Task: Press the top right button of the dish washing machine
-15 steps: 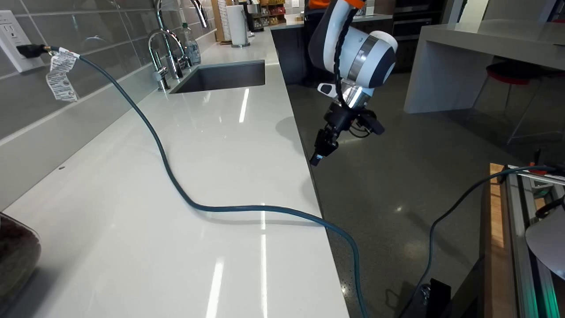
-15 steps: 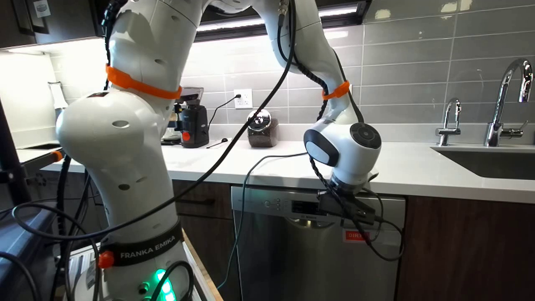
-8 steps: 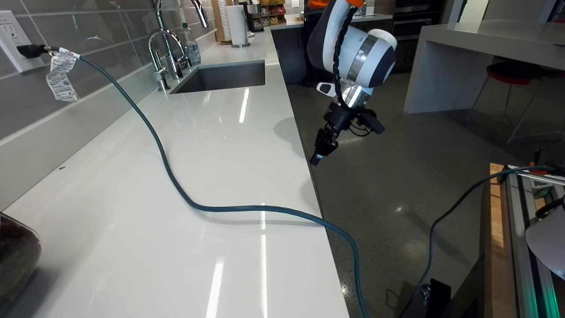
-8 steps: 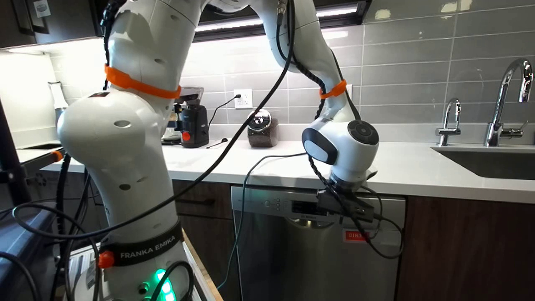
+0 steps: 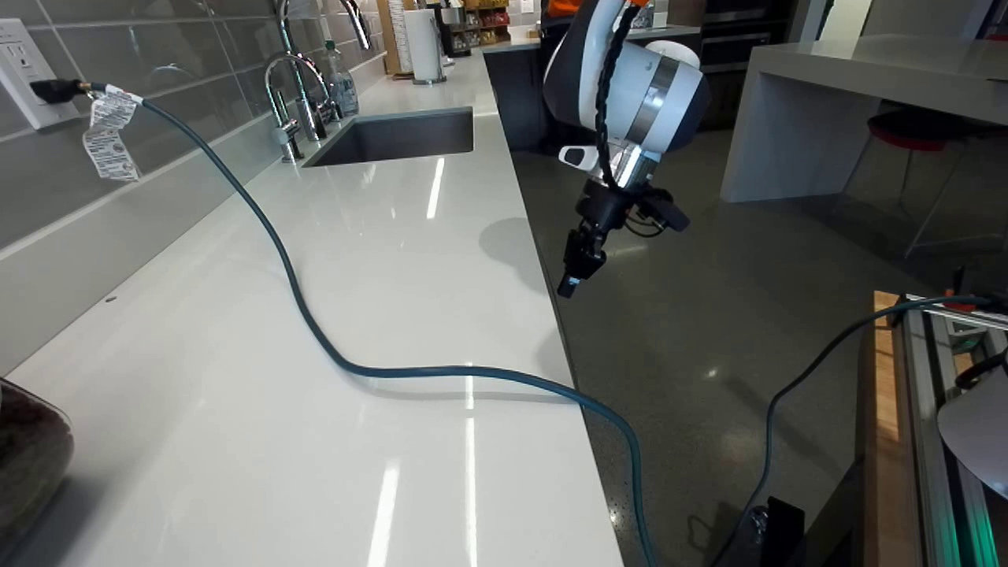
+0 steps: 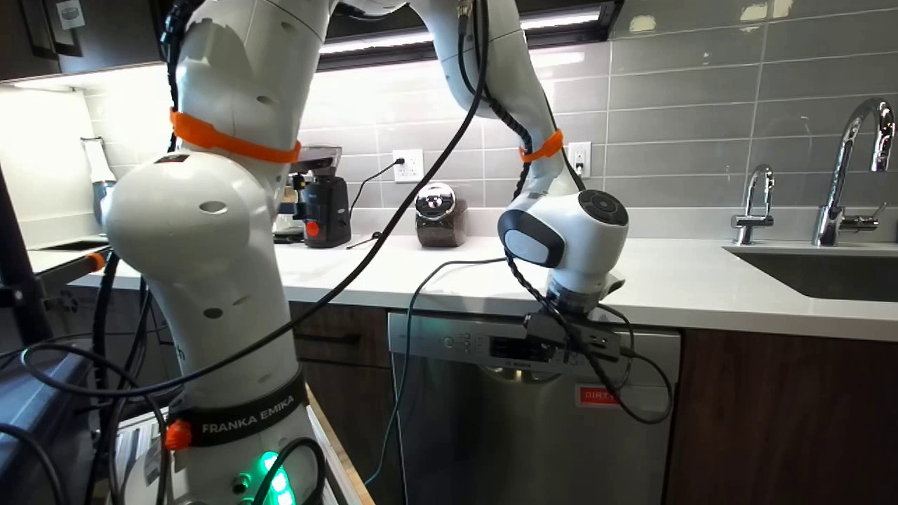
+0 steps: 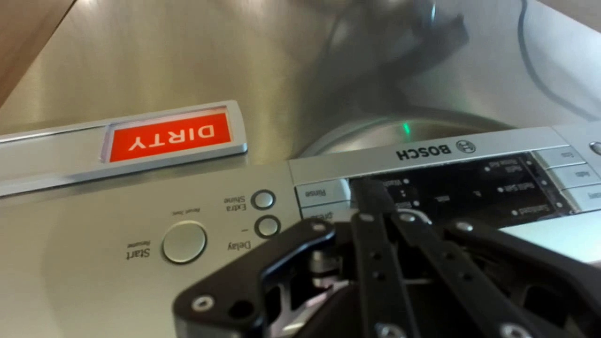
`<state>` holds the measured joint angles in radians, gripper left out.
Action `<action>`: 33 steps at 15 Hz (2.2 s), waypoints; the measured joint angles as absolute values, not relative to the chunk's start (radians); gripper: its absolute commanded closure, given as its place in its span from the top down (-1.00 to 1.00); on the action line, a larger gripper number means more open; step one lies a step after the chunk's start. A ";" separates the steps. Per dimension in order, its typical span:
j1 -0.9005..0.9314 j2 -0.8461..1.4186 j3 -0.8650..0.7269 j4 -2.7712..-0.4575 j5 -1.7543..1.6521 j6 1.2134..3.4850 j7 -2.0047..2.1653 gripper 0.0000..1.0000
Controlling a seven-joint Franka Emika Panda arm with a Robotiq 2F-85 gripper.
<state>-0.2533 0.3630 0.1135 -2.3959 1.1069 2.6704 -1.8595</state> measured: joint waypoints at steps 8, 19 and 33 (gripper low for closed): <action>-0.188 0.309 0.062 -2.455 0.909 2.754 -1.625 -0.28; -0.108 0.216 -0.040 -2.529 0.604 2.769 -1.332 1.00; -0.095 0.086 -0.059 -2.550 0.204 2.645 -0.970 1.00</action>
<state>-0.0947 0.0861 -0.0590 -2.5504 0.2041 2.6447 -0.9702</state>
